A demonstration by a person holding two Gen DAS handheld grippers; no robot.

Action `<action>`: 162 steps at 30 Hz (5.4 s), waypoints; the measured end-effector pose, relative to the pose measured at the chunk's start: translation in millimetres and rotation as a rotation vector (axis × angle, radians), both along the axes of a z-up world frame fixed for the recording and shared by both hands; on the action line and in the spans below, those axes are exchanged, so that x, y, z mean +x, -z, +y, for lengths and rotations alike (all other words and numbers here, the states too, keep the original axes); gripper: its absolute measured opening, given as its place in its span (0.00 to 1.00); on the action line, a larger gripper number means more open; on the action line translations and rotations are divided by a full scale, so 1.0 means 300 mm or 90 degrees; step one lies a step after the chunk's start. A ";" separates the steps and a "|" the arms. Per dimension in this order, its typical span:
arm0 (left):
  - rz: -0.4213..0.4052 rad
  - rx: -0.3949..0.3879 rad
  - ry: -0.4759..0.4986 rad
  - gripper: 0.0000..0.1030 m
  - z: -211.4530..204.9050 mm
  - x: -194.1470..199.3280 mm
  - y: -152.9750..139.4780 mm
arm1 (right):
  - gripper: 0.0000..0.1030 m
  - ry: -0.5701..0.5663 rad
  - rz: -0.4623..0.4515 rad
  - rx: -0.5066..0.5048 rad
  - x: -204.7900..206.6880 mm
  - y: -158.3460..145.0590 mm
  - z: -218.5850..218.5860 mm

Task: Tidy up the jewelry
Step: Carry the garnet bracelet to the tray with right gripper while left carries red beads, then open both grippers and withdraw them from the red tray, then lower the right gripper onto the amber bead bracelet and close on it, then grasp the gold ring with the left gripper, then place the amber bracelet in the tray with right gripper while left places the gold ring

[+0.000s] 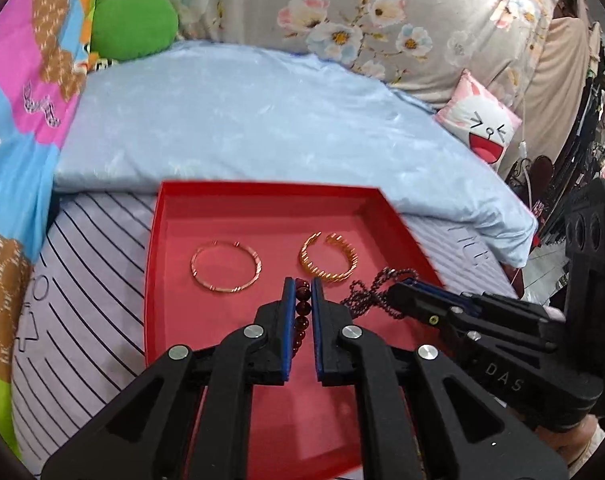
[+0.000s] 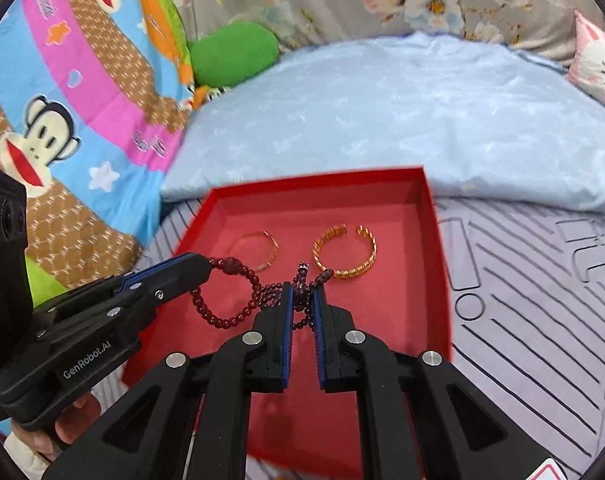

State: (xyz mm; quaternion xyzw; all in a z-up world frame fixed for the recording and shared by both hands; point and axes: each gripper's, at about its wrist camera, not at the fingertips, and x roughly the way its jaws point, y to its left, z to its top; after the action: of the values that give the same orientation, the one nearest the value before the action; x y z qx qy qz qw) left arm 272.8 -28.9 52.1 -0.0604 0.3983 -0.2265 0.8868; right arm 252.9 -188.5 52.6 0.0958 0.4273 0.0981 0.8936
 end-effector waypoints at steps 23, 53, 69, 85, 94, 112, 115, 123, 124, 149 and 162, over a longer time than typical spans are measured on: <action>-0.039 0.152 -0.110 0.33 0.056 0.003 0.061 | 0.32 0.041 -0.005 -0.106 -0.014 0.035 -0.021; -0.040 0.155 -0.119 0.45 0.102 -0.607 0.027 | 0.33 0.067 -0.056 -0.040 -0.696 -0.066 -0.044; 0.000 0.144 -0.107 0.46 0.072 -0.770 0.160 | 0.33 0.075 -0.010 -0.057 -0.786 0.073 -0.030; 0.012 0.132 -0.102 0.46 0.071 -0.783 0.171 | 0.19 0.061 -0.008 -0.046 -0.621 0.098 0.005; 0.015 0.135 -0.111 0.46 0.085 -0.758 0.178 | 0.14 0.059 0.016 -0.080 -0.564 0.150 0.029; 0.014 0.124 -0.082 0.46 0.084 -0.808 0.157 | 0.07 0.050 -0.031 -0.024 -0.766 0.034 0.014; 0.017 0.121 -0.069 0.46 0.068 -0.830 0.160 | 0.07 0.050 -0.024 -0.016 -0.807 0.034 0.009; 0.020 0.132 -0.034 0.46 0.016 -0.854 0.176 | 0.07 0.065 -0.012 0.000 -0.863 0.043 -0.016; 0.021 0.136 -0.033 0.45 0.012 -0.852 0.181 | 0.07 0.066 -0.012 0.001 -0.862 0.043 -0.017; -0.006 0.099 -0.023 0.18 0.022 -0.798 0.061 | 0.07 0.036 -0.058 0.014 -0.833 -0.082 0.011; -0.093 0.084 -0.044 0.18 0.022 -0.419 -0.155 | 0.07 0.013 -0.121 0.051 -0.456 -0.252 0.020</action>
State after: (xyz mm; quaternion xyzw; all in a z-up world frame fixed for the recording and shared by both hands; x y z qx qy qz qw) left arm 147.2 -22.3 98.5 0.0009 0.3443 -0.1729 0.9228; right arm 116.2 -182.5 128.2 0.1262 0.3354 0.1149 0.9265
